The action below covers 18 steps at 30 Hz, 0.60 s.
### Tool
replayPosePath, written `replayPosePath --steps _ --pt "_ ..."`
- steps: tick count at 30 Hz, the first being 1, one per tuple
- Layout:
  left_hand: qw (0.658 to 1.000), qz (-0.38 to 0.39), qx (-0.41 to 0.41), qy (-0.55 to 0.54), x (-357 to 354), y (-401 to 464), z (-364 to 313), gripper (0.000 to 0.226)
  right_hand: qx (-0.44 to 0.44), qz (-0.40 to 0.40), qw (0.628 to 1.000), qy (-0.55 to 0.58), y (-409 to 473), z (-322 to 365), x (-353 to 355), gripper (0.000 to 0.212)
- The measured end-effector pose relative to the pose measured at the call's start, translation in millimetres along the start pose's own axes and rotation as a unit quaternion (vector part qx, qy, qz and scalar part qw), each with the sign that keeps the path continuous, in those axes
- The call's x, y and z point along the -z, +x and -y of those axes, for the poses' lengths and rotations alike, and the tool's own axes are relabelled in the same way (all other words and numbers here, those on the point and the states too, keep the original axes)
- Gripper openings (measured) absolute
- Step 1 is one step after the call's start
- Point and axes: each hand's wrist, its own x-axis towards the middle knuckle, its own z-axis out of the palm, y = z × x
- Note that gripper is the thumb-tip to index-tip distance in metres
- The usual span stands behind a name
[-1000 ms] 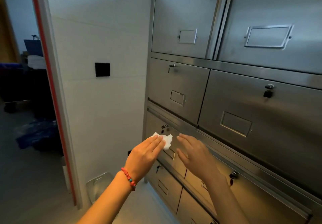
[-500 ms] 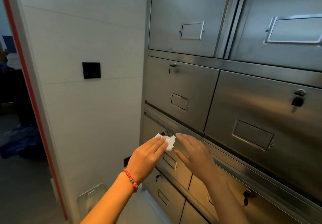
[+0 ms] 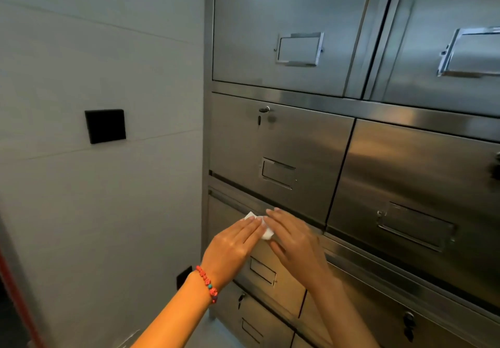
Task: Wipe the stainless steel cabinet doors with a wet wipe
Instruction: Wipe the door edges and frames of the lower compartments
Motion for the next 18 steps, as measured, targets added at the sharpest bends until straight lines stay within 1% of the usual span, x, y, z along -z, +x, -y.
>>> replayPosePath --steps 8,10,12,15,17,18 --pt "0.998 -0.036 -0.025 -0.037 -23 8 22 0.049 -0.007 -0.021 0.999 -0.036 9 -9 -11 0.041" --pt "0.998 -0.047 -0.033 -0.039 -33 12 26 0.040 -0.015 -0.021 0.999 -0.043 9 -15 -12 0.040" --pt "0.997 -0.056 -0.044 -0.035 -44 17 30 0.022 -0.022 -0.026 0.998 -0.054 9 -23 -12 0.040" --pt "0.996 -0.069 -0.034 -0.043 -60 29 32 0.028 -0.026 -0.028 0.997 -0.068 8 -38 -9 0.042" --pt "0.995 -0.079 -0.036 -0.048 -72 38 32 0.023 -0.028 -0.028 0.996 -0.081 7 -49 -7 0.043" --pt "0.995 -0.077 -0.037 -0.055 -77 43 32 0.030 -0.030 -0.027 0.995 -0.086 7 -55 -6 0.042"
